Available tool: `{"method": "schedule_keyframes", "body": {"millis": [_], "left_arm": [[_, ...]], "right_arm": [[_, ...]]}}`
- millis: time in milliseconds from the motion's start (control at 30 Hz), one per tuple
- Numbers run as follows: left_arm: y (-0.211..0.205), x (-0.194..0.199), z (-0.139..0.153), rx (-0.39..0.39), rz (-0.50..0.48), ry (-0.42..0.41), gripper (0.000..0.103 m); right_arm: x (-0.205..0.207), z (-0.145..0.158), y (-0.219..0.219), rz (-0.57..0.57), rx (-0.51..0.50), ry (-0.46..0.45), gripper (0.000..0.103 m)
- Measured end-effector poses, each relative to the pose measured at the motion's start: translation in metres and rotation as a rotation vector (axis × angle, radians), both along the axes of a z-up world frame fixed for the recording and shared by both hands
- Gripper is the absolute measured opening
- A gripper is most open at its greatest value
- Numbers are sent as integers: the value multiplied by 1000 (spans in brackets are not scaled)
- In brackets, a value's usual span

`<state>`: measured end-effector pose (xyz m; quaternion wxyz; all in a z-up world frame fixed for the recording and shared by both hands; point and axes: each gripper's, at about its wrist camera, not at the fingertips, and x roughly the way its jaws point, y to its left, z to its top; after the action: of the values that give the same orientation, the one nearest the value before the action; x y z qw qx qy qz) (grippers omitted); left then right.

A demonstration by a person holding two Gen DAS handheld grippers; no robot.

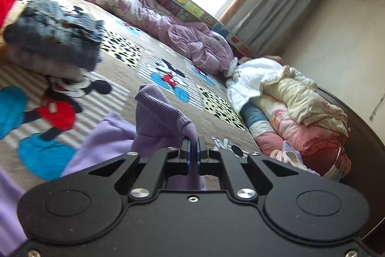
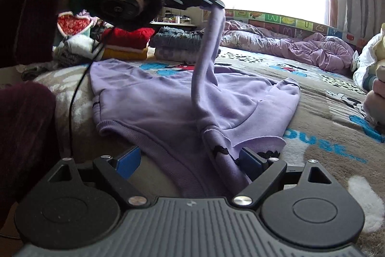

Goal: Fold clothes
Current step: 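Lift the cuff with the left gripper and fold the sleeve across the body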

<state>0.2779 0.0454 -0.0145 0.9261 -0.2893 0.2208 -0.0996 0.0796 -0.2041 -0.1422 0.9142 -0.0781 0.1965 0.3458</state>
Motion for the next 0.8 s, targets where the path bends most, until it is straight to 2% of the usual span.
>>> {"method": "schedule_keyframes", "body": {"millis": [400, 800], "left_arm": [[-54, 70, -25, 9, -49, 74, 2], [-102, 105, -56, 132, -103, 128, 2]], "right_arm": [[10, 2, -16, -10, 96, 97, 87], [17, 1, -18, 20, 155, 167, 90]]}}
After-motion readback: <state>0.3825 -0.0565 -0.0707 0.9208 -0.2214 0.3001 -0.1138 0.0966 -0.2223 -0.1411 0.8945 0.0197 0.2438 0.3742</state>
